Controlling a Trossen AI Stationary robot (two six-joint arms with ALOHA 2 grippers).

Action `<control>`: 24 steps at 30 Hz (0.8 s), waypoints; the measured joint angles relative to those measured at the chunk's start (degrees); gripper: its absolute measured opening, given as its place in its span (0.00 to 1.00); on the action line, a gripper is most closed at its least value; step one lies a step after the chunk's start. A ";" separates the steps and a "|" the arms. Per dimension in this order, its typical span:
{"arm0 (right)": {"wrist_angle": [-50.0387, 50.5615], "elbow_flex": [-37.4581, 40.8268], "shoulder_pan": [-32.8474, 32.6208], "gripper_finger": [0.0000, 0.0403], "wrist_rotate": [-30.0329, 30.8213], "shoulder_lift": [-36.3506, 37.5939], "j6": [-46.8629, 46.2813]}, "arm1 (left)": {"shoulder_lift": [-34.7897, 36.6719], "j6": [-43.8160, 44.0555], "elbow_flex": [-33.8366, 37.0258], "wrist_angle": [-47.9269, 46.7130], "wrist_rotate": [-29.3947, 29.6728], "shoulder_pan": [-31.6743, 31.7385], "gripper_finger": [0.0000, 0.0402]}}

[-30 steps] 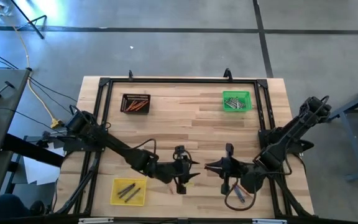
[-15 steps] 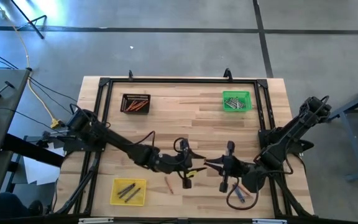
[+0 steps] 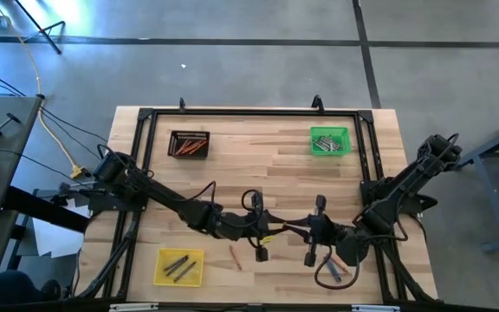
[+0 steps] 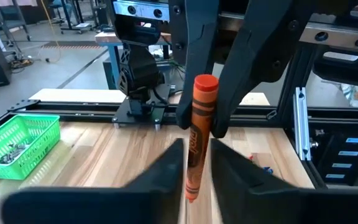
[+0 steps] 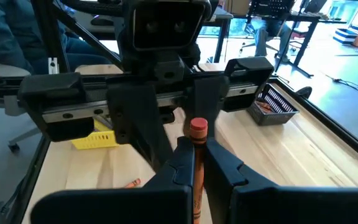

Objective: Sort crayons
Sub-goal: Put the orange crayon into the black bin

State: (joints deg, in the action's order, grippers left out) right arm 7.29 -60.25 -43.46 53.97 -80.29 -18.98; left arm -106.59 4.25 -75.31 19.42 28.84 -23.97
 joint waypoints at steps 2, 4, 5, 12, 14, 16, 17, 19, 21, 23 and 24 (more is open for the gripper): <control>0.04 0.00 -0.02 0.01 0.27 0.00 -0.02 | 0.00 0.01 0.00 0.00 0.03 0.00 0.06; 0.15 0.00 -0.02 0.01 0.55 0.00 -0.01 | 0.00 0.08 0.00 0.01 -0.06 0.00 0.03; 0.11 0.00 -0.02 0.01 0.52 0.00 -0.02 | 0.00 0.03 0.00 -0.01 -0.01 0.00 0.03; 0.17 0.00 -0.02 0.04 0.21 0.00 -0.33 | 0.00 0.00 0.00 -0.15 -0.02 0.00 0.01; 0.17 0.00 -0.02 0.09 -0.36 0.00 -0.12 | 0.00 0.02 0.00 -0.19 -0.02 -0.04 0.01; 0.23 0.00 0.00 0.15 -1.99 0.19 -0.13 | 0.00 0.02 0.00 -0.53 -0.01 -0.04 0.01; 0.34 0.00 -0.02 0.18 -2.59 0.45 -0.23 | 0.00 0.02 0.00 -0.69 0.01 -0.04 0.01; 1.56 0.00 -0.27 0.24 -3.73 1.47 -0.46 | 0.44 0.07 0.00 -2.70 0.64 -0.07 0.01; 3.75 0.00 -0.65 0.29 -4.08 3.04 -1.07 | 1.52 1.16 0.00 -6.59 2.22 -0.09 0.01; 7.38 0.00 -0.91 0.32 -4.05 5.04 -4.05 | 3.56 3.21 0.00 -13.43 5.13 -0.09 0.01; 9.71 0.00 -0.94 0.33 -4.05 6.12 -6.35 | 4.76 4.40 -0.02 -17.64 6.95 -0.09 0.01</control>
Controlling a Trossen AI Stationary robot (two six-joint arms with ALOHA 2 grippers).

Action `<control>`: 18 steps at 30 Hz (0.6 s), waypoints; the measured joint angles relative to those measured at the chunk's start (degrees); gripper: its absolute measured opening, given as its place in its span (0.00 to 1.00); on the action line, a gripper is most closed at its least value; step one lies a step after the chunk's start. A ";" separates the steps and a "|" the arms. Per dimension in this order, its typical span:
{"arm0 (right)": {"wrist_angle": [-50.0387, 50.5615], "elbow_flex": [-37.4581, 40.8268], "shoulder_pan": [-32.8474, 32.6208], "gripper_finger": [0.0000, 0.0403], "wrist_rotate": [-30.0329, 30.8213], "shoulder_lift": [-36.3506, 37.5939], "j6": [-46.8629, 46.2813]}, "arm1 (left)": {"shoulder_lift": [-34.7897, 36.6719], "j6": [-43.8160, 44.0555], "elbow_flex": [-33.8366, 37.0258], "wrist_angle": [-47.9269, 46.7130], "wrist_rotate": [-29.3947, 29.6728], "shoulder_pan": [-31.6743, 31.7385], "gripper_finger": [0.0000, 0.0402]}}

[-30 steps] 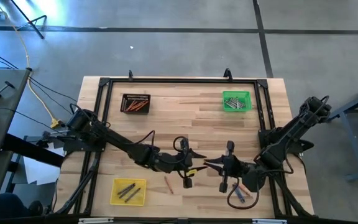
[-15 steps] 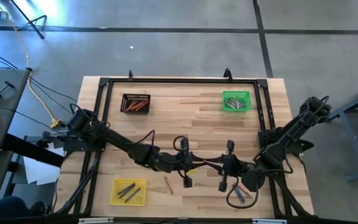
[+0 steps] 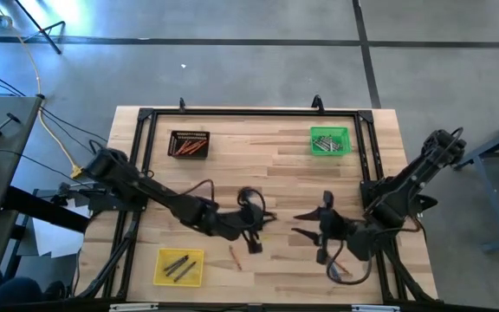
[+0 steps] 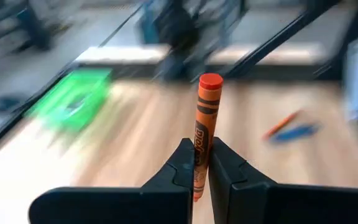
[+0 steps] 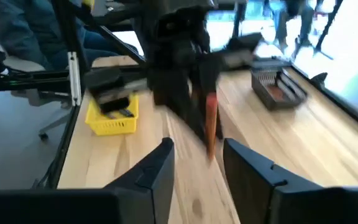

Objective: Sort crayons
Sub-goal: Put the orange crayon into the black bin

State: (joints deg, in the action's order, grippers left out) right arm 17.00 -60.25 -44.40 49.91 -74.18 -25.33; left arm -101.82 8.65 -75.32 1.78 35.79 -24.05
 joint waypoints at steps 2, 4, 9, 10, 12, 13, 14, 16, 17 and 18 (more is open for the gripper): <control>5.91 -0.02 0.00 0.33 0.00 1.96 -5.77 | 2.79 3.48 -0.01 -10.52 3.81 0.10 0.01; 12.97 -0.04 0.00 0.33 -0.08 3.17 -12.15 | 5.72 8.40 -0.01 -22.27 7.28 0.51 0.01; 29.18 -0.04 0.15 0.33 -0.49 2.93 -27.79 | 12.52 26.37 1.08 -50.11 13.57 3.49 0.02; 31.30 -0.04 0.26 0.33 -0.49 2.49 -30.13 | 13.72 29.37 2.03 -54.24 14.15 4.63 0.02; 35.08 -0.04 0.48 0.33 -0.63 1.67 -33.77 | 15.87 34.45 4.39 -60.74 14.08 7.70 0.02; 35.95 -0.04 0.60 0.33 -0.54 1.39 -35.07 | 17.05 36.47 6.00 -62.66 13.82 9.67 0.02; 36.61 -0.04 0.65 0.33 -0.51 1.09 -36.10 | 18.24 38.04 7.95 -64.19 13.26 11.73 0.02; 36.87 -0.04 0.94 0.33 -0.54 0.45 -36.37 | 20.46 39.12 12.07 -64.82 10.99 16.71 0.02; 36.68 -0.04 1.03 0.33 -0.59 0.30 -36.24 | 21.45 39.10 14.10 -64.21 9.55 19.40 0.02; 36.67 -0.04 1.12 0.33 -0.58 0.27 -36.13 | 22.40 38.75 16.07 -63.72 8.10 22.10 0.02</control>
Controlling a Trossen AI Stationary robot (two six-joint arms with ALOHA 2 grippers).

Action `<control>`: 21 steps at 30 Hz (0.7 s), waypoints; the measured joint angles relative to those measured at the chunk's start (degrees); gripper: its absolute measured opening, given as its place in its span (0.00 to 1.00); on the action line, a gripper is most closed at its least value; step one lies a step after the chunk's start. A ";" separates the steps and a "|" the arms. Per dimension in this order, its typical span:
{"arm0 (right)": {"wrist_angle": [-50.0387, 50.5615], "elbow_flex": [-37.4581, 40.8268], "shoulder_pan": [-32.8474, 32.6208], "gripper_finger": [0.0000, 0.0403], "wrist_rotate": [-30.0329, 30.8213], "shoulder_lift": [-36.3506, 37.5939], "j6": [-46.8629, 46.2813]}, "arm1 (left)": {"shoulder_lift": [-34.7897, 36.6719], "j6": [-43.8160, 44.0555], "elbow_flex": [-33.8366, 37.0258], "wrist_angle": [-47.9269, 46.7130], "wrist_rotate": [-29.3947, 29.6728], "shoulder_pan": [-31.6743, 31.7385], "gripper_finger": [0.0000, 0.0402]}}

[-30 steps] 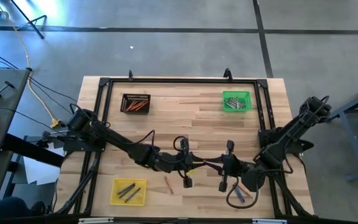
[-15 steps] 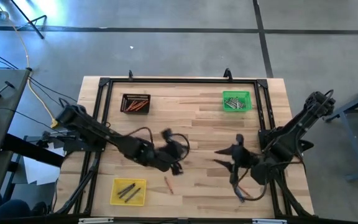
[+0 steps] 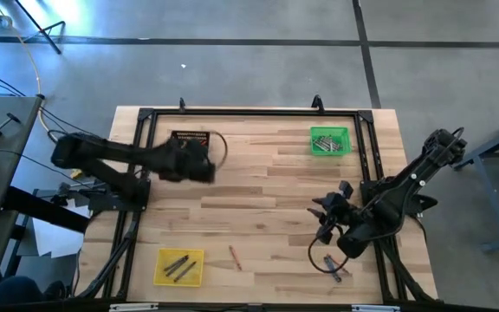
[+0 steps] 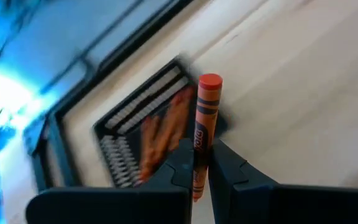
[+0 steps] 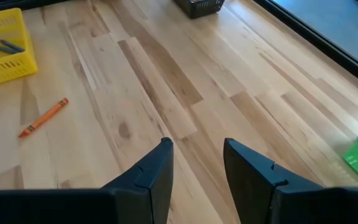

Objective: Sort crayons
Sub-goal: Put the orange crayon into the black bin

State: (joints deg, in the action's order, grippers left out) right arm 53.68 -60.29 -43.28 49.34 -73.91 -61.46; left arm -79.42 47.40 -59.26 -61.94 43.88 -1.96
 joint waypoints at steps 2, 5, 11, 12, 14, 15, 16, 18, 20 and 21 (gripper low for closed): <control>-0.19 0.00 0.51 0.33 -0.01 -0.02 0.01 | 1.57 -2.60 3.47 2.41 -2.36 5.14 0.02; -0.13 0.00 1.22 0.33 0.01 -0.04 0.13 | 3.52 -7.88 7.46 8.95 -5.60 11.90 0.02; -0.14 0.00 2.80 0.33 0.01 -0.04 0.42 | 4.36 -18.62 11.08 25.01 -12.63 20.75 0.02; -0.11 0.00 2.92 0.33 0.00 -0.04 0.42 | 4.19 -19.56 11.28 26.12 -13.63 21.87 0.02; -0.14 0.00 3.18 0.33 -0.02 -0.04 0.44 | 3.30 -20.53 11.29 27.20 -14.46 23.64 0.02; -0.16 0.00 3.19 0.33 0.01 -0.04 0.42 | 2.87 -20.59 11.32 27.20 -14.46 24.53 0.02; -0.14 0.00 3.19 0.33 -0.01 -0.04 0.44 | 2.58 -20.56 11.36 27.07 -14.52 25.34 0.02; -0.17 0.00 3.17 0.33 -0.02 -0.04 0.59 | 1.83 -20.50 11.34 27.22 -15.20 26.58 0.02; -0.20 0.00 3.16 0.33 -0.02 -0.04 0.64 | 1.10 -20.56 11.36 27.12 -16.53 27.33 0.02; -0.20 0.00 3.17 0.33 -0.03 -0.04 0.64 | 0.79 -20.57 11.36 27.14 -16.83 27.63 0.02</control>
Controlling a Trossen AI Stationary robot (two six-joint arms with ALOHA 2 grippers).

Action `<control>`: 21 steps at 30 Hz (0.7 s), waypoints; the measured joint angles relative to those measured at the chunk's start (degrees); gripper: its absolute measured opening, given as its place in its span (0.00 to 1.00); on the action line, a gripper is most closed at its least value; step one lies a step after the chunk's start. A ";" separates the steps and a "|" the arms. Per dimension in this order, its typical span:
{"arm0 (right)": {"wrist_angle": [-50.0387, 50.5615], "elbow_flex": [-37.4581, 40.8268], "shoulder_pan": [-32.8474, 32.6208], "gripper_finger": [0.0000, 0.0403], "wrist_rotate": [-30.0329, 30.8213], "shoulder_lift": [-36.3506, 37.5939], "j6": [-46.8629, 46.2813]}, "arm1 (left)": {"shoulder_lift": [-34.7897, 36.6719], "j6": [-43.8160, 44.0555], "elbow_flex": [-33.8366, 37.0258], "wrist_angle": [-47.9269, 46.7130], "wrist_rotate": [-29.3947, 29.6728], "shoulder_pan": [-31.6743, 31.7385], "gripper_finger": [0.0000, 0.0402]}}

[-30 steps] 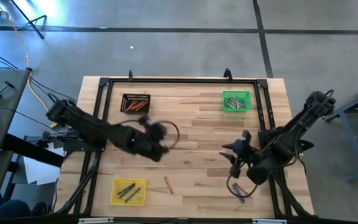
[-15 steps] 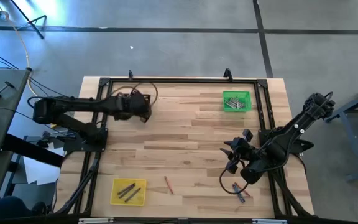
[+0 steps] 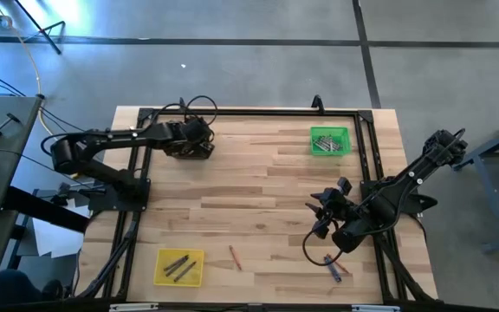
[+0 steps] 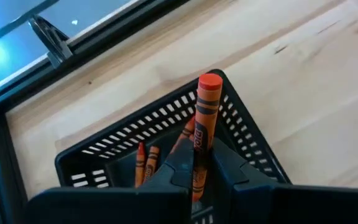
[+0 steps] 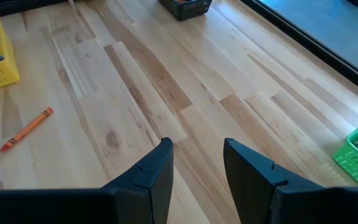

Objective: Sort crayons
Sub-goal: Put the orange crayon into the black bin

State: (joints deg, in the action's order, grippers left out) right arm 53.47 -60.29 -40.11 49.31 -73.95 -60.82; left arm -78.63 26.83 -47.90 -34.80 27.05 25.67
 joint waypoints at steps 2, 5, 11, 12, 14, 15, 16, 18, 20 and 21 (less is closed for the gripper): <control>-0.07 0.00 -0.01 0.33 0.01 0.00 0.00 | -0.73 -0.09 -0.02 0.01 -0.18 0.29 0.02; -0.11 0.00 -0.01 0.33 0.01 0.00 0.00 | -1.50 -0.59 -0.02 0.38 -0.15 0.59 0.03; -0.13 0.00 -0.03 0.33 -0.01 0.00 -0.30 | -2.10 -1.17 -0.02 0.40 0.02 0.59 0.08; -0.13 0.00 -0.03 0.33 -0.01 0.00 -0.36 | -2.10 -1.49 -0.02 0.41 0.02 0.59 0.10; -0.14 0.00 -0.03 0.33 -0.01 0.00 -0.42 | -2.10 -1.55 -0.02 0.41 0.02 0.59 0.13; -0.15 0.00 -0.03 0.33 -0.01 0.00 -0.42 | -2.10 -1.57 -0.02 0.39 0.04 0.59 0.14; -0.15 0.00 -0.03 0.33 -0.01 0.00 -0.42 | -2.10 -1.55 -0.02 0.34 0.04 0.59 0.16; -0.17 0.00 -0.03 0.33 -0.01 0.00 -0.42 | -2.10 -1.57 -0.02 0.30 0.04 0.58 0.18; -0.17 0.00 -0.03 0.33 -0.01 0.00 -0.43 | -2.10 -1.57 -0.02 0.24 0.03 0.57 0.20; -0.17 0.00 -0.03 0.33 -0.02 0.00 -0.43 | -2.10 -1.57 -0.02 0.23 -0.03 0.57 0.20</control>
State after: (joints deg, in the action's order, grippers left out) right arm 53.30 -60.29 -40.14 49.29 -73.95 -61.25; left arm -80.73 25.26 -47.92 -34.57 27.02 26.24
